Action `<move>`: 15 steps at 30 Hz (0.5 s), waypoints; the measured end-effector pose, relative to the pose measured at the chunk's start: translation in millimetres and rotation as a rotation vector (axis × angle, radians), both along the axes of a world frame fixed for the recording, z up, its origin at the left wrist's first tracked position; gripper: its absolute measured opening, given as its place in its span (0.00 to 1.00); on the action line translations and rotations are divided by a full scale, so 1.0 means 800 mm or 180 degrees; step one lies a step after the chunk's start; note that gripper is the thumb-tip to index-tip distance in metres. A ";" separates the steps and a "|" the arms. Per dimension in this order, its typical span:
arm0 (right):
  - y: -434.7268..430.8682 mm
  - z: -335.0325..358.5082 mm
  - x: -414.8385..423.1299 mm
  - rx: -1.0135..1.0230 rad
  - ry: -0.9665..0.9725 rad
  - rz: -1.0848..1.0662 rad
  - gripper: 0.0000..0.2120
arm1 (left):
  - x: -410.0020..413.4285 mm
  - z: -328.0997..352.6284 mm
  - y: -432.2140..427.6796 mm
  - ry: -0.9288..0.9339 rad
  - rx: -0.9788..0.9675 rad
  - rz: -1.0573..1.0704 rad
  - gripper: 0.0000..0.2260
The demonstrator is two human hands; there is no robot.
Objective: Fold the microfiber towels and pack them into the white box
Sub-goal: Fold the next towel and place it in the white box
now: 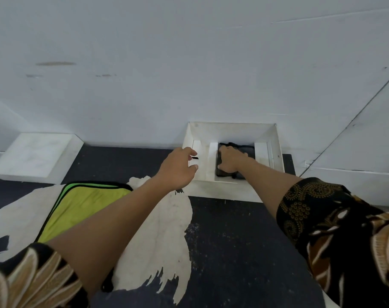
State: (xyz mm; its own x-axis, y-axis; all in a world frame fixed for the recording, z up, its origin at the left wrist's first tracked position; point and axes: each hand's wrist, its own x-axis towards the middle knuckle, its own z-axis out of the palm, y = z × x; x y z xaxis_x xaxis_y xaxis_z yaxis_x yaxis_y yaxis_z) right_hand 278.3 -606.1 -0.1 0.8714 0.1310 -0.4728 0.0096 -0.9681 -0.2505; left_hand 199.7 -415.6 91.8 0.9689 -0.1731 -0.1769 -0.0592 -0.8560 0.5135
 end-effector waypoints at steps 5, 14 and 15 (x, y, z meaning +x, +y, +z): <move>0.020 0.051 -0.030 0.0254 -0.0656 -0.0353 0.26 | -0.015 0.008 0.008 -0.0189 0.0326 -0.0275 0.21; 0.128 0.090 -0.187 0.0949 -0.2144 -0.0946 0.26 | -0.057 -0.001 0.094 -0.0822 0.1062 -0.0678 0.26; 0.146 0.087 -0.204 0.1006 -0.2209 -0.1024 0.25 | -0.063 -0.003 0.111 -0.0807 0.1053 -0.0671 0.27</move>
